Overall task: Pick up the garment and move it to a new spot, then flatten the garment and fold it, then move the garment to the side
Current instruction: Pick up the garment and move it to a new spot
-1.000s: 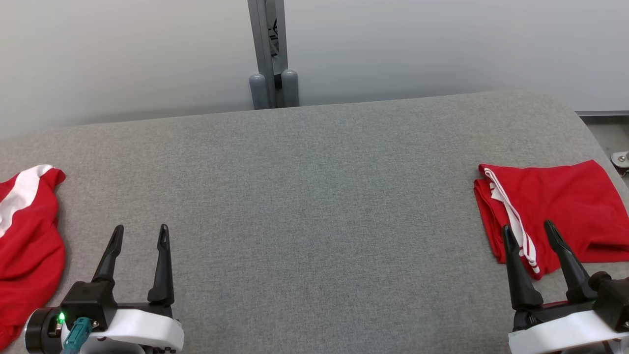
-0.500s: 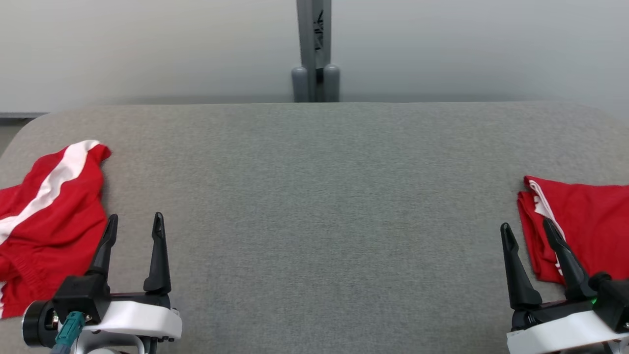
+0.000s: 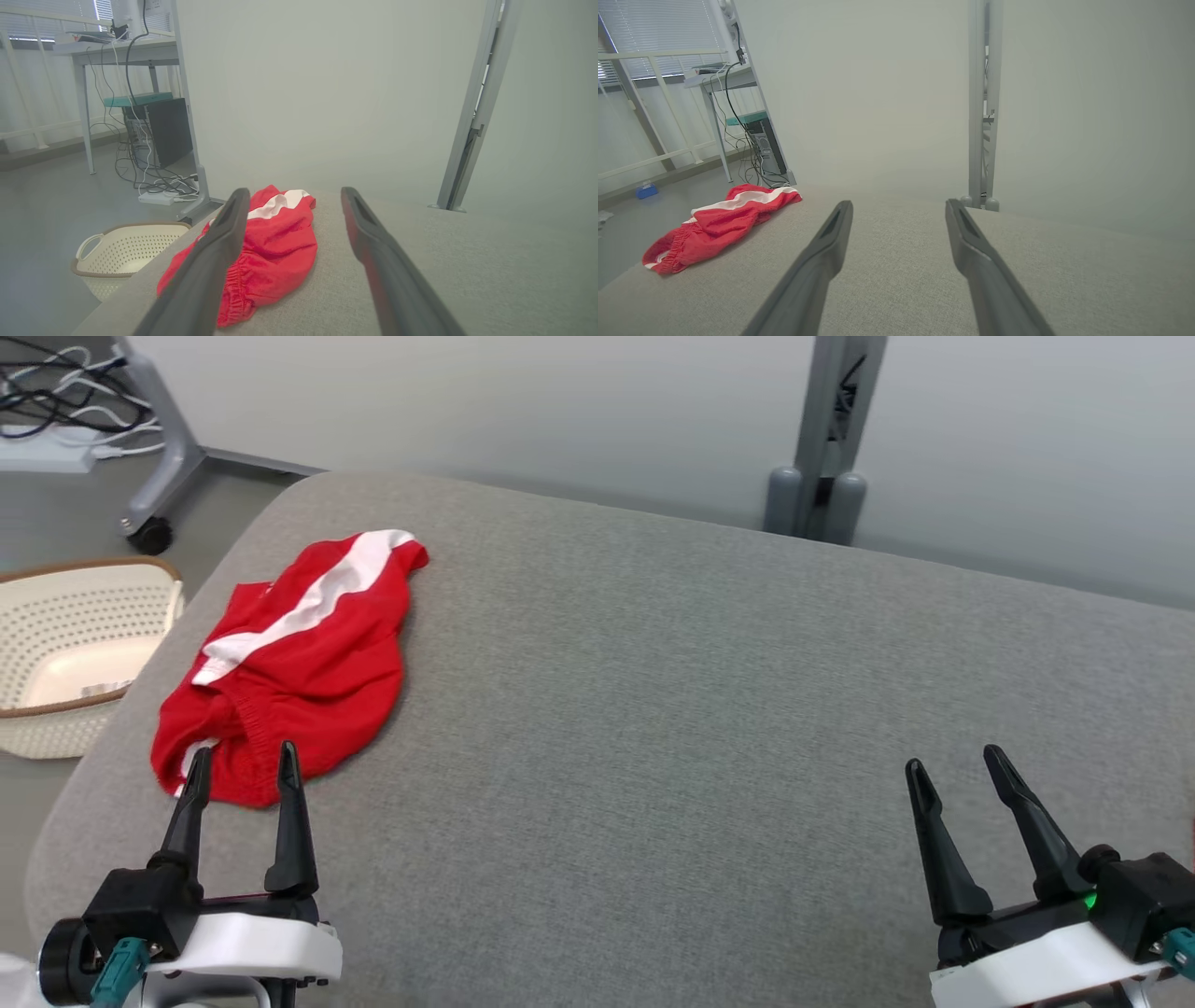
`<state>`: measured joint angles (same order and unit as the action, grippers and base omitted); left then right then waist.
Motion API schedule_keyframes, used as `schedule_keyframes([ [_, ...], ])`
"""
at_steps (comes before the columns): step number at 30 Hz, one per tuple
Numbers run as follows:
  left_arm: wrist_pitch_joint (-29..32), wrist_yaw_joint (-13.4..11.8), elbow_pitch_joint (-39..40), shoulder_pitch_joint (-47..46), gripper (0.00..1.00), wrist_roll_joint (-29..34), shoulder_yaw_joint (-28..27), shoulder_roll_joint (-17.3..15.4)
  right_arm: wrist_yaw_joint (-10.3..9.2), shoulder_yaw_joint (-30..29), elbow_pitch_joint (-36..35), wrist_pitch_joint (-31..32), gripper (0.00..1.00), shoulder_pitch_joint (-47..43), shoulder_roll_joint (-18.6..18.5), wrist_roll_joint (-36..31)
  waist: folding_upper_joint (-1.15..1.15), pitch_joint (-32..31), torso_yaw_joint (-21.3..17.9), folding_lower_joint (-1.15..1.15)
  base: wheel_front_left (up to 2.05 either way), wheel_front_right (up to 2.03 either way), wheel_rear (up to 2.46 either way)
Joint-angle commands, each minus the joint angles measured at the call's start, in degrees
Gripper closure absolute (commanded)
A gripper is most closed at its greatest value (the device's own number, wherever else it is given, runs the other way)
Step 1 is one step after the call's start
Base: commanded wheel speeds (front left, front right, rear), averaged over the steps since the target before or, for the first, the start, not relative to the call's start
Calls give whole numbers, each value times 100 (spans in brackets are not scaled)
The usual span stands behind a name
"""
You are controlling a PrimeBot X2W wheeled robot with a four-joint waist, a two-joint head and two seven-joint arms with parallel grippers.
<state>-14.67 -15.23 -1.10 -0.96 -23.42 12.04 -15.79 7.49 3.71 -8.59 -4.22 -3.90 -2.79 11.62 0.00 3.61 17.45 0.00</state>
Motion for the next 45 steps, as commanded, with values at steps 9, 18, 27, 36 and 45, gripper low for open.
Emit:
schedule_keyframes([
  [9,-41,115,16,-30,0,-12,-141,-43,2,68,46,1,0,93,-26,76,0,18,369,0,0,0,0],
  [18,-42,146,106,-254,0,80,-221,-38,2,71,75,14,0,126,-26,96,0,80,360,0,0,0,0],
  [27,-6,279,231,-1456,0,210,-611,-503,2,75,-50,56,0,257,-26,43,0,267,269,0,0,0,0],
  [36,571,866,-1258,-2880,0,59,-576,-1048,2,127,-135,109,0,416,-89,23,0,695,-21,0,0,0,0],
  [45,673,1604,-3219,-3431,0,137,-136,-1247,2,128,-295,208,0,631,-281,-11,0,1294,-181,0,0,0,0],
])
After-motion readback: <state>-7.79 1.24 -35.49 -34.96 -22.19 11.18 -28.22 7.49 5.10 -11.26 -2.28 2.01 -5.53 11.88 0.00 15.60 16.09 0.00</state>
